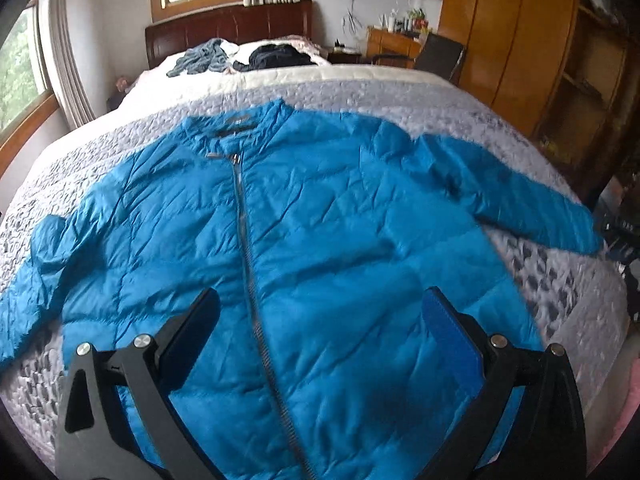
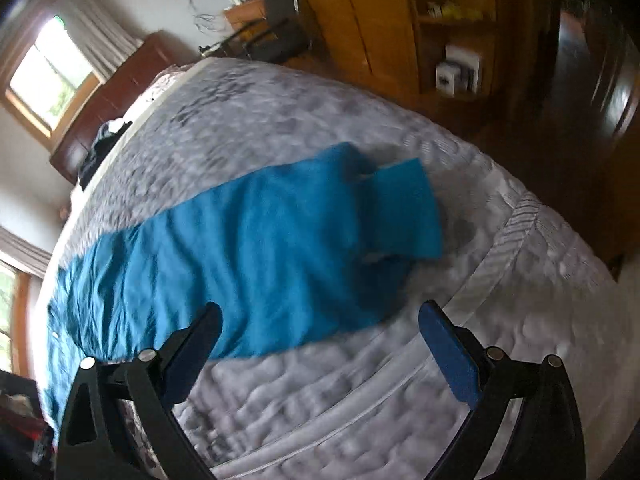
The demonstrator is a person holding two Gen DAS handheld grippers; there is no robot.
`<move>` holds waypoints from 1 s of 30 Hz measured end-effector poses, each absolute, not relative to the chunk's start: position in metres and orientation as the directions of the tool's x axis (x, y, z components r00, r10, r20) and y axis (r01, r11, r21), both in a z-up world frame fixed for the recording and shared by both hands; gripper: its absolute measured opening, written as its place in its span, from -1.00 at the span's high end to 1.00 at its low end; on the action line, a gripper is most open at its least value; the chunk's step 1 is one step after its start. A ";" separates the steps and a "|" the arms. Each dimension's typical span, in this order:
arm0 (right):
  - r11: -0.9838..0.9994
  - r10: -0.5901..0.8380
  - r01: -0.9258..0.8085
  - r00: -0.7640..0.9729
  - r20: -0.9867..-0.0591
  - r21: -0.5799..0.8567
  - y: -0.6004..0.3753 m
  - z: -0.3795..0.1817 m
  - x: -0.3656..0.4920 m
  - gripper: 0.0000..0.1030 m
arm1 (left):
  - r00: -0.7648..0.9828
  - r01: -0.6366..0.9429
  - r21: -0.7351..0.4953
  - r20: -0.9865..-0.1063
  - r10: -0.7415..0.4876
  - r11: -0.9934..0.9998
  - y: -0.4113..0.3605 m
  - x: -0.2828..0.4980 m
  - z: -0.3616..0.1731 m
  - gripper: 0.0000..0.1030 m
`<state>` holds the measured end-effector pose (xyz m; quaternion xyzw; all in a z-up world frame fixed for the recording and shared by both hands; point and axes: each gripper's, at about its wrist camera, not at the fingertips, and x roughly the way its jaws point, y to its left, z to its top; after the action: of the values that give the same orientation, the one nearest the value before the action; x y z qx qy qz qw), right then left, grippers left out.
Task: Fold large clothes
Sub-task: 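Grasp a blue sleeve cuff with the right tool and fold it across the jacket body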
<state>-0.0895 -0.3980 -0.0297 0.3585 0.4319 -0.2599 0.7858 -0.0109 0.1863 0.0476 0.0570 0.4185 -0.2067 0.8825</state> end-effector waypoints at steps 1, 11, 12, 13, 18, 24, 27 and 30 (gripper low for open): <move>0.598 -0.080 0.719 0.494 -0.866 0.355 -0.405 -0.035 -0.087 -0.88 | 0.577 0.401 -0.071 -0.755 -0.312 0.913 0.185 -0.008 0.047 -0.94; 0.648 -0.155 0.723 0.432 -0.888 0.239 -0.421 -0.046 -0.064 -0.60 | 0.599 0.297 -0.086 -0.759 -0.256 0.951 0.202 0.012 0.039 -0.94; 0.653 -0.165 0.723 0.425 -0.890 0.224 -0.419 -0.044 -0.063 -0.51 | 0.597 0.293 -0.087 -0.761 -0.253 0.952 0.204 0.013 0.038 -0.94; 0.655 -0.171 0.723 0.423 -0.890 0.218 -0.418 -0.043 -0.061 -0.34 | 0.598 0.288 -0.086 -0.762 -0.249 0.954 0.207 0.014 0.037 -0.94; 0.675 -0.180 0.710 0.425 -0.887 0.203 -0.413 -0.036 -0.057 0.09 | 0.585 0.278 -0.094 -0.773 -0.246 0.956 0.218 0.017 0.033 -0.94; 0.688 -0.194 0.692 0.467 -0.863 0.219 -0.403 -0.010 -0.055 0.33 | 0.568 0.272 -0.119 -0.781 -0.259 0.955 0.237 0.020 0.032 -0.94; 0.708 -0.209 0.670 0.500 -0.840 0.223 -0.389 0.010 -0.047 0.37 | 0.569 0.259 -0.129 -0.781 -0.258 0.957 0.250 0.022 0.032 -0.94; 0.741 -0.200 0.626 0.551 -0.810 0.243 -0.369 0.033 -0.037 0.38 | 0.577 0.242 -0.126 -0.778 -0.247 0.962 0.262 0.023 0.033 -0.94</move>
<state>-0.0374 -0.3689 0.0330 0.2628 0.4052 -0.2455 0.8405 0.0231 0.2623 0.0332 -0.0028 0.4386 -0.1375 0.8881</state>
